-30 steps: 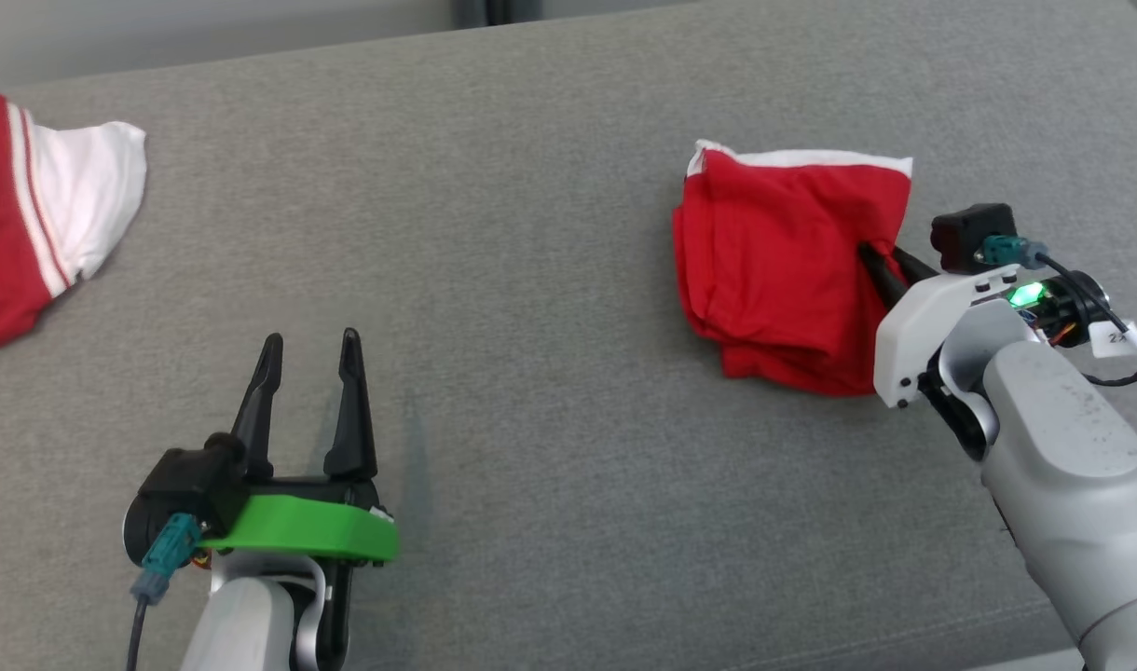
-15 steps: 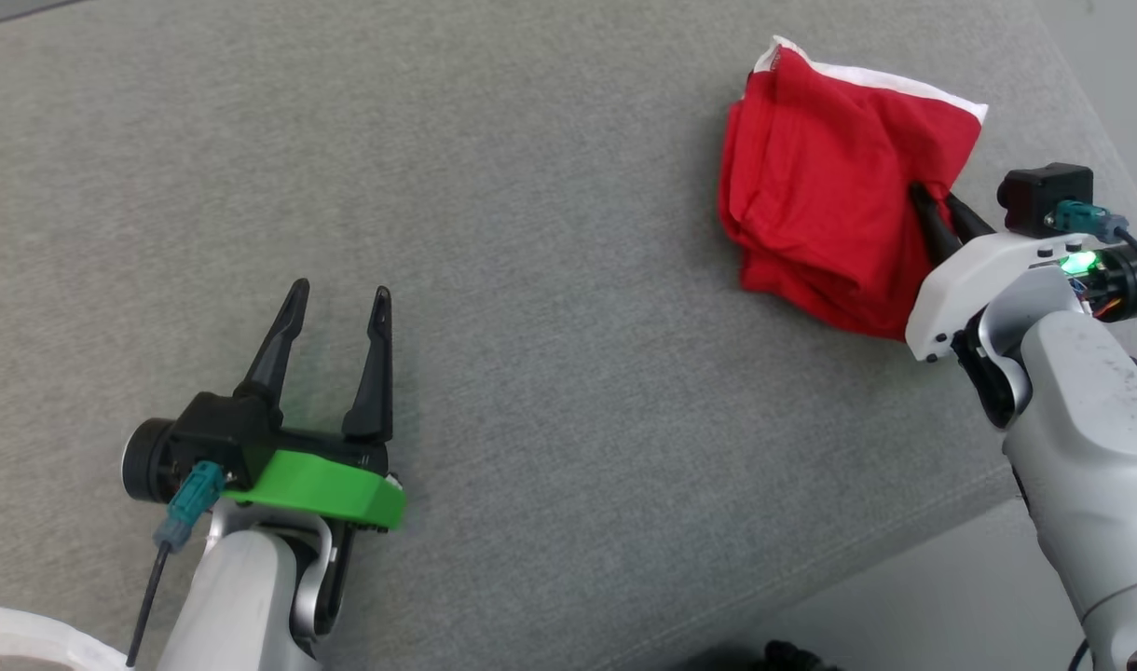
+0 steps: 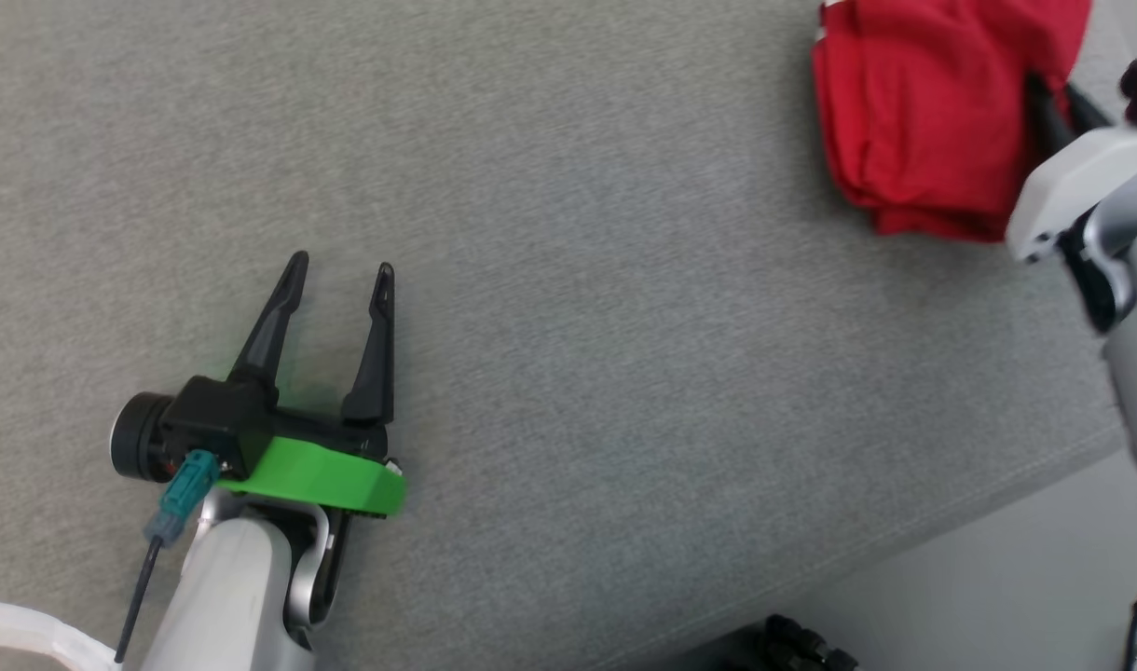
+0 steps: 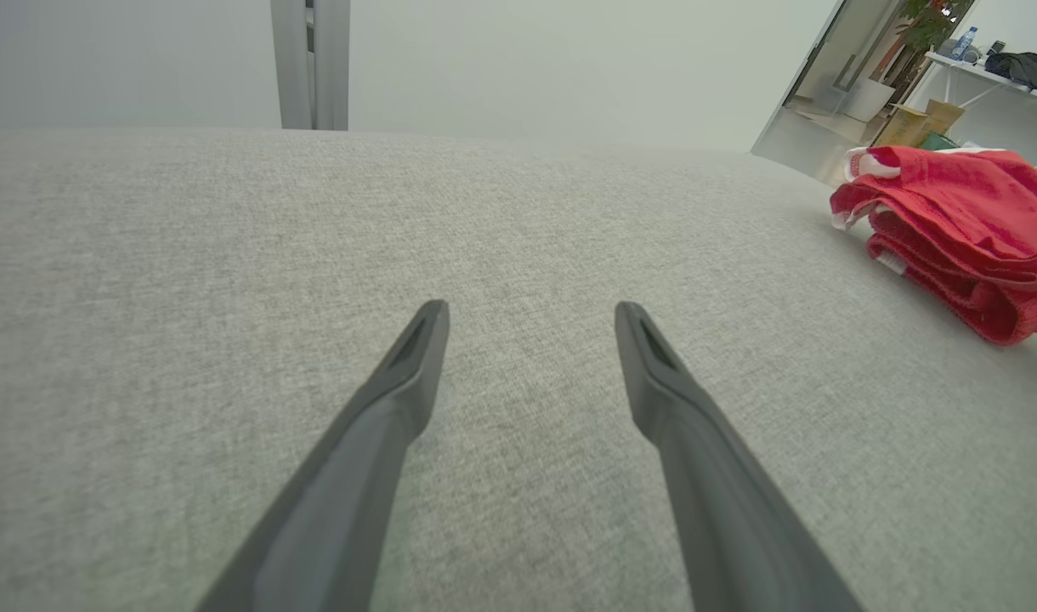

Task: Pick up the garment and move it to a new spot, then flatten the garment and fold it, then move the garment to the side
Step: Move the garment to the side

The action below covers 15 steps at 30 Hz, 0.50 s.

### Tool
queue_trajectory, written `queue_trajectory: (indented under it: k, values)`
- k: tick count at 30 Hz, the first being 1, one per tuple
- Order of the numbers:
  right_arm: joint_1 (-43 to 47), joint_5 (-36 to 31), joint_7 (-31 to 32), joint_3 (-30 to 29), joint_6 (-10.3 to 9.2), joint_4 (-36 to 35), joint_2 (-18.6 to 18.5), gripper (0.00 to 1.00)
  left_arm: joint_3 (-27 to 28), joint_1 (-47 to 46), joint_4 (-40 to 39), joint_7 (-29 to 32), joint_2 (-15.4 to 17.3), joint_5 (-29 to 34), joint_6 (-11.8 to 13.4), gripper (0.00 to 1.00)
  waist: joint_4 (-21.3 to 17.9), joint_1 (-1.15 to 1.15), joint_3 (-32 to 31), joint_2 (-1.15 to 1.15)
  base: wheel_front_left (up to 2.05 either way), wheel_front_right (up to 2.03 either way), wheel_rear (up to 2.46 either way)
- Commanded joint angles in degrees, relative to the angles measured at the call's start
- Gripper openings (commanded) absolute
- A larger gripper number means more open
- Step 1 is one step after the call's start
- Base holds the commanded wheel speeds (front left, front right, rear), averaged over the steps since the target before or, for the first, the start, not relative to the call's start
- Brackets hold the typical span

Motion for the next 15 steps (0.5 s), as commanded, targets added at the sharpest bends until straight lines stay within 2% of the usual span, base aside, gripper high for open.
queue_trajectory:
  k: [1, 7, 12, 14, 15]
  values:
    - [-1.8, -1.1, 0.1, 0.3, -0.09, 0.7, -1.6, 0.0, 0.0, -1.2, -0.6, 0.1, 0.5, 0.4, 0.4, 1.0, 2.9, 0.0, 2.0, 0.0, 0.0, 0.0, 0.0]
    - [-7.7, -4.6, -1.1, 0.8, -0.09, 3.9, -7.1, 0.0, 0.2, -1.5, -3.1, 0.4, 0.9, 0.3, 1.1, 1.0, 6.1, 0.0, 4.6, 0.0, 0.0, 0.0, 0.0]
    - [-12.1, -7.9, -2.5, 0.6, -0.09, 7.3, -9.0, 0.0, 0.4, -1.5, -4.0, 0.3, 1.1, 0.0, 1.6, 1.0, 7.4, 0.0, 6.4, 0.0, 0.0, 0.0, 0.0]
    - [-13.4, -8.9, -3.2, 0.0, -0.09, 8.7, -9.5, 0.29, 0.4, -1.3, -4.1, 0.2, 1.2, 0.0, 1.7, 1.0, 7.7, 0.0, 6.8, 0.0, 0.0, 0.0, 0.0]
    - [-14.1, -9.8, -4.1, -0.6, -0.09, 9.3, -9.9, 1.0, 0.3, -1.3, -4.1, 0.3, 1.3, -0.1, 1.7, 1.0, 7.8, 0.0, 7.0, 0.0, 0.0, 0.0, 0.0]
